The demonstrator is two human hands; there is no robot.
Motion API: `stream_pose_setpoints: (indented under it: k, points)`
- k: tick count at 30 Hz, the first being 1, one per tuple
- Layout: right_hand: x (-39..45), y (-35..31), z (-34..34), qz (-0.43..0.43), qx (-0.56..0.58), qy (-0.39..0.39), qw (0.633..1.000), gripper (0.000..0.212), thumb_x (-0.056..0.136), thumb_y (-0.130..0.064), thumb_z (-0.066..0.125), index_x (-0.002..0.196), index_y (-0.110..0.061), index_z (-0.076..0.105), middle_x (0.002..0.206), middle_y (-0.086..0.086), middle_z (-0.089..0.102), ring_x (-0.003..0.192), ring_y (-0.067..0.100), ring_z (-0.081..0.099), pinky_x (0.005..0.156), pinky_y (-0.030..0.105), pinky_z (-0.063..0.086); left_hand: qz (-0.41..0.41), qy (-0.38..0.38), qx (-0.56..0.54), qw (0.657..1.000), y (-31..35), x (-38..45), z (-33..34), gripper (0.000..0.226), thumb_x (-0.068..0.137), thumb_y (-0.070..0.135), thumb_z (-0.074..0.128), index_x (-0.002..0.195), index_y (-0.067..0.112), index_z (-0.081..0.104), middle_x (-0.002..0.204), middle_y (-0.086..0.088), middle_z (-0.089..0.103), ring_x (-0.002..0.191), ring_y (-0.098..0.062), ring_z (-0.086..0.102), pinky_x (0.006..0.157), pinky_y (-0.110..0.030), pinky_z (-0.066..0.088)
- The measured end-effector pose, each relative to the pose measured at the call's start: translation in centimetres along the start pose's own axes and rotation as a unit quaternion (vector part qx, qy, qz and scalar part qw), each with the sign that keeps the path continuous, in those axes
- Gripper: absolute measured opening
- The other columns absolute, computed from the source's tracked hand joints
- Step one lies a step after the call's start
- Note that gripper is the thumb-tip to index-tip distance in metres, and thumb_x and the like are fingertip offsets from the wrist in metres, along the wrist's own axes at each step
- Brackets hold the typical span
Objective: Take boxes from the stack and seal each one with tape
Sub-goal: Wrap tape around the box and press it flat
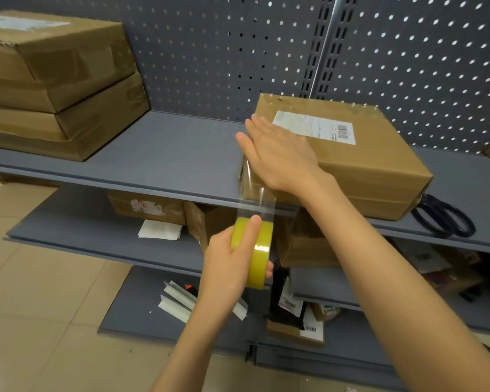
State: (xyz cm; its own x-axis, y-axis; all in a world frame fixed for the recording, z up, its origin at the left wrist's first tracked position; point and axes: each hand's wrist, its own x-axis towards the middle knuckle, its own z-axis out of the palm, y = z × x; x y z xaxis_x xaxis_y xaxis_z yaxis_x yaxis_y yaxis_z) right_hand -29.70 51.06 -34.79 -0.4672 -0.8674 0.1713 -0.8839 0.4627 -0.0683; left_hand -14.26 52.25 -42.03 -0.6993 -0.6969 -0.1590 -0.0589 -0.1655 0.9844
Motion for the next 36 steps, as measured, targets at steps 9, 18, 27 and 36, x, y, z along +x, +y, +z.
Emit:
stream_pose_setpoints:
  k: [9,18,27,36]
  points:
    - [-0.1,-0.1,0.0,0.003,0.007,0.005,1.0,0.059,0.103,-0.046,0.013,0.153,-0.014,0.015,0.161,0.001,0.011,0.147,0.015,0.01,0.116,0.035,0.017,0.005,0.018,0.011,1.0,-0.5,0.3,-0.1,0.032,0.093,0.039,0.054,0.086,0.01,0.064,0.057,-0.006,0.066,0.053,-0.02,0.067,0.057,-0.034,0.057]
    - [-0.4,-0.2,0.3,0.007,-0.001,0.033,0.999,0.058,0.104,-0.045,0.015,0.152,-0.014,0.021,0.159,0.001,0.017,0.146,0.016,0.015,0.114,0.035,0.022,0.041,0.085,0.017,0.995,-0.8,-0.3,0.2,0.033,0.091,0.034,0.061,0.069,0.013,0.046,0.049,0.008,0.048,0.041,-0.003,0.056,0.042,-0.019,0.043]
    - [-0.4,-0.3,0.1,0.002,-0.008,0.039,0.999,0.057,0.104,-0.044,0.015,0.151,-0.014,0.023,0.159,0.003,0.019,0.146,0.017,0.017,0.114,0.035,0.024,0.123,0.121,0.016,0.985,-0.5,-0.8,0.6,0.037,0.091,0.026,0.063,0.119,0.026,0.039,0.071,-0.007,0.058,0.051,0.0,0.056,0.047,-0.009,0.042]
    - [-0.3,-0.3,0.2,0.003,-0.008,0.048,0.999,0.056,0.104,-0.045,0.016,0.151,-0.015,0.026,0.158,0.003,0.021,0.145,0.018,0.02,0.112,0.036,0.027,0.196,0.118,0.036,0.973,-0.3,-1.7,1.1,0.035,0.095,0.016,0.057,0.128,0.021,0.047,0.066,0.001,0.051,0.048,0.001,0.054,0.046,-0.008,0.039]
